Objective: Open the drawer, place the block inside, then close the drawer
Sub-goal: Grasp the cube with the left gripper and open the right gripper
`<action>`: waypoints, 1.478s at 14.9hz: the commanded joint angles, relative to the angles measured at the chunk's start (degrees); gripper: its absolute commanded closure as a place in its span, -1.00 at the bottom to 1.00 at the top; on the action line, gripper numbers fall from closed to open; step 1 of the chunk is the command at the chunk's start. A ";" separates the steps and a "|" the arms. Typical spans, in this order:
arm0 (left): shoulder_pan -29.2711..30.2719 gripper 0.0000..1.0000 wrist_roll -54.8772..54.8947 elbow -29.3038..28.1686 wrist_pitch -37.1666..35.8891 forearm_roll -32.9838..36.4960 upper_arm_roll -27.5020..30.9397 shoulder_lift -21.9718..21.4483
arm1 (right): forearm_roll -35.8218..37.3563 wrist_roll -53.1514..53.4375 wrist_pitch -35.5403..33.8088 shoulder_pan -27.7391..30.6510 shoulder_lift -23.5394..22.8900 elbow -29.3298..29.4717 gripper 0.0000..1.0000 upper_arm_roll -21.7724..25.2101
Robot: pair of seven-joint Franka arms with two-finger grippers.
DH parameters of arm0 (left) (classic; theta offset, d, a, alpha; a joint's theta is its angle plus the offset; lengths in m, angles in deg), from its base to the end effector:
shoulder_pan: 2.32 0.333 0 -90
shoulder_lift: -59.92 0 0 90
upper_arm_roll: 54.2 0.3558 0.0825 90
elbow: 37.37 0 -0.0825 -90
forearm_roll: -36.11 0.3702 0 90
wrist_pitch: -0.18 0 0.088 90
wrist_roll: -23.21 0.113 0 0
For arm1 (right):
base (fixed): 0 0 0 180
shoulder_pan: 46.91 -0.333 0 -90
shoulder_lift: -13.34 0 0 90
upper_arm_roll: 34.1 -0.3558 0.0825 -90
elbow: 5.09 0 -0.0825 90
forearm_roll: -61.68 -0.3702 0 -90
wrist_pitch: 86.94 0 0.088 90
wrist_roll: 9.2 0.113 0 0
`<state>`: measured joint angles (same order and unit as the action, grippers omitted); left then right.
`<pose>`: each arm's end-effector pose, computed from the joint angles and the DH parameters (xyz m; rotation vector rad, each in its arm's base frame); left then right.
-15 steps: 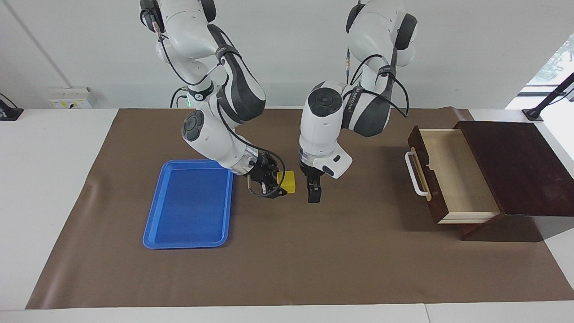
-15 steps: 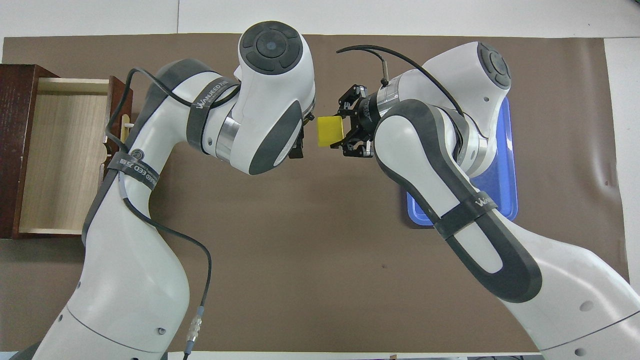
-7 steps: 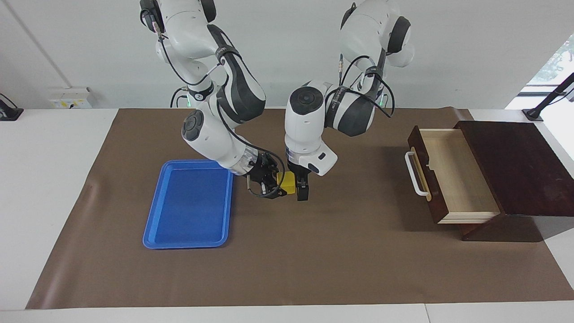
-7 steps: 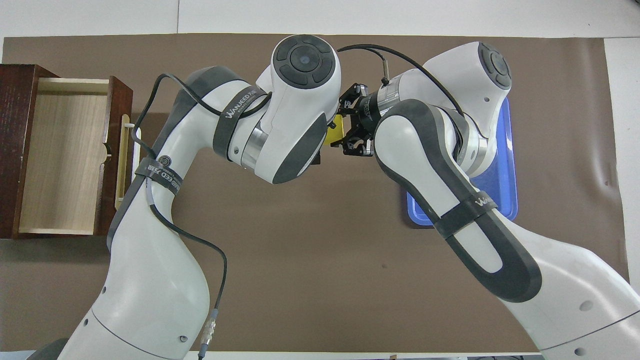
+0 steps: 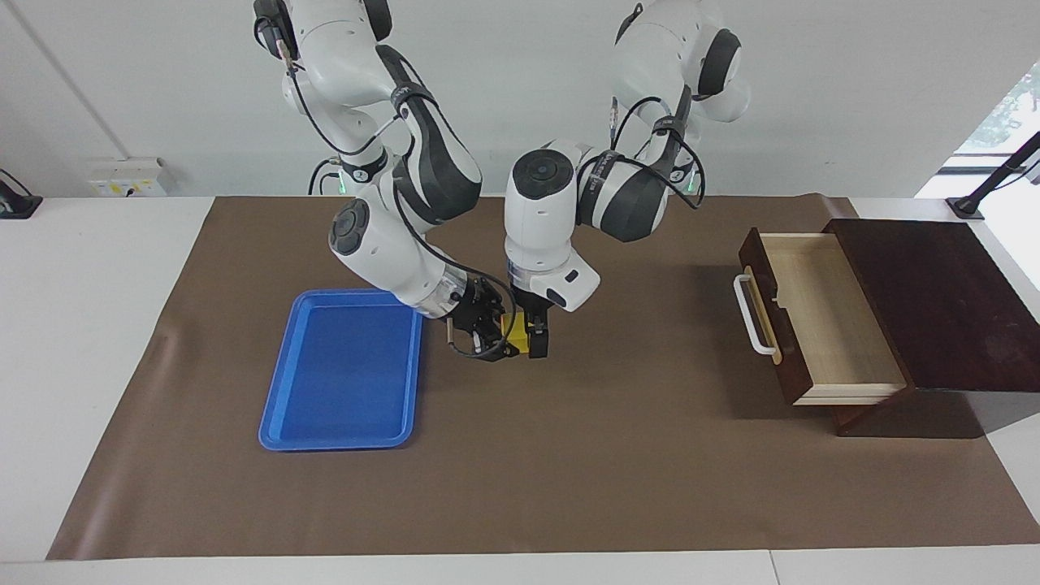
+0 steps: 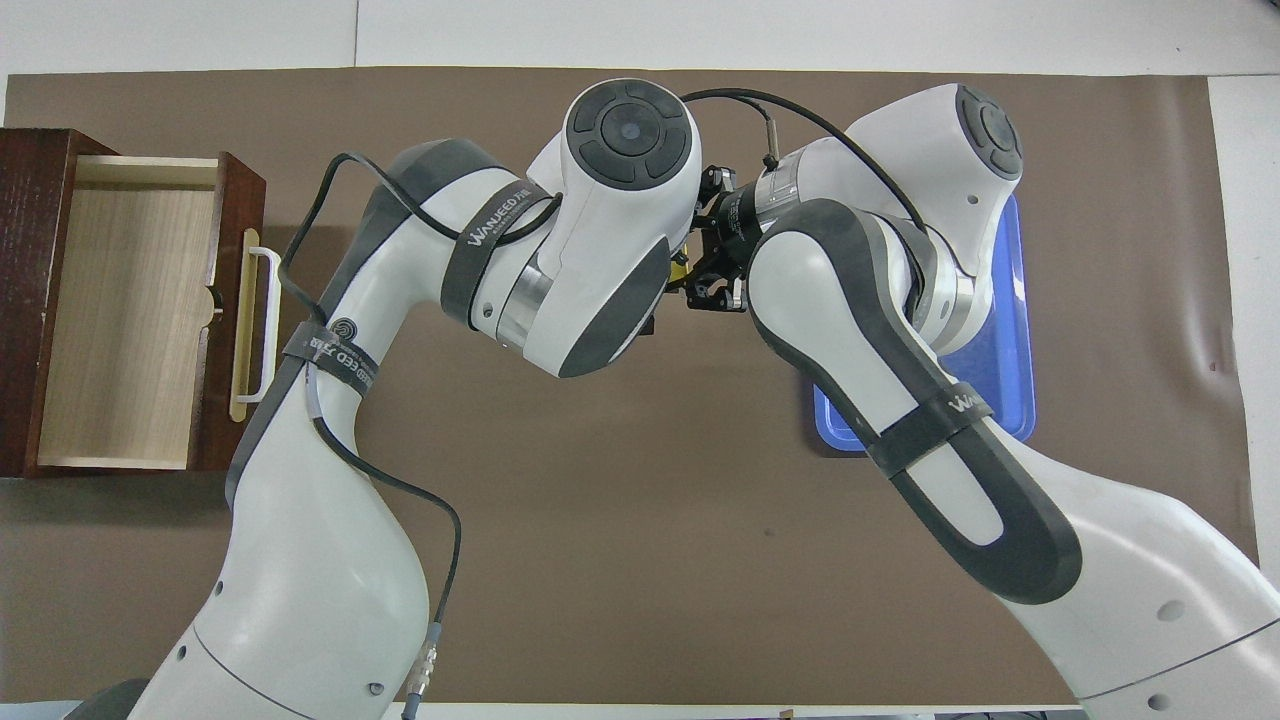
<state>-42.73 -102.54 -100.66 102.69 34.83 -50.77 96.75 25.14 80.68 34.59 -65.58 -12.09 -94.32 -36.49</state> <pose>0.5899 -0.4644 0.4758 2.2253 2.1600 0.0310 0.6472 0.2761 0.4475 -1.9343 1.8311 0.5646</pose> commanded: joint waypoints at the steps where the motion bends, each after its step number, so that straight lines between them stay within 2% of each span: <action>1: -1.17 -1.00 -0.89 1.77 -0.82 -0.83 1.13 0.79 | 1.20 1.79 0.90 -0.40 -0.50 0.73 1.00 0.20; 7: -1.34 -1.00 -1.86 1.68 0.59 -0.66 1.22 0.79 | 1.20 1.79 0.90 -0.40 -0.50 0.73 1.00 0.20; 8: -1.52 -0.78 -1.86 1.68 0.59 -0.57 1.22 0.79 | 1.20 1.79 0.90 -0.40 -0.50 0.64 1.00 0.20; 9: -1.61 -0.37 -1.95 1.68 0.50 -0.57 1.31 0.79 | 1.20 1.79 0.99 -0.40 -0.50 0.64 1.00 0.20; 13: -1.52 1.00 -1.86 1.59 0.32 -0.66 1.31 0.70 | 1.20 1.79 1.25 -0.49 -0.50 0.55 1.00 0.20; 17: -1.43 1.00 -1.69 1.59 0.23 -0.39 1.49 0.61 | 1.20 1.79 1.34 -0.49 -0.50 0.20 1.00 0.20; 18: -1.34 1.00 -1.69 1.59 0.15 -0.31 1.49 0.70 | 1.20 1.79 1.34 -0.40 -0.50 0.20 0.51 0.20; 19: -1.34 1.00 -1.69 1.59 0.06 -0.31 1.49 0.61 | 1.20 1.79 1.43 -0.40 -0.42 0.20 -0.12 0.20; 20: -1.26 1.00 -1.69 1.59 -0.03 -0.39 1.49 0.61 | 1.20 1.79 1.34 0.12 -0.42 0.20 -0.54 0.20; 21: -0.91 1.00 -1.51 1.68 -0.03 -0.39 1.40 0.61 | 1.20 1.53 1.17 0.65 -0.42 0.20 -0.67 0.20; 22: -0.82 1.00 -1.34 1.59 -0.29 -0.39 1.66 0.44 | 1.20 1.44 0.82 1.09 -0.42 0.29 -0.69 0.20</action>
<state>-43.31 -103.82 -100.40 103.91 34.79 -50.26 96.79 25.45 80.68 34.75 -65.77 -12.10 -94.46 -36.51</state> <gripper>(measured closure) 0.449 0.445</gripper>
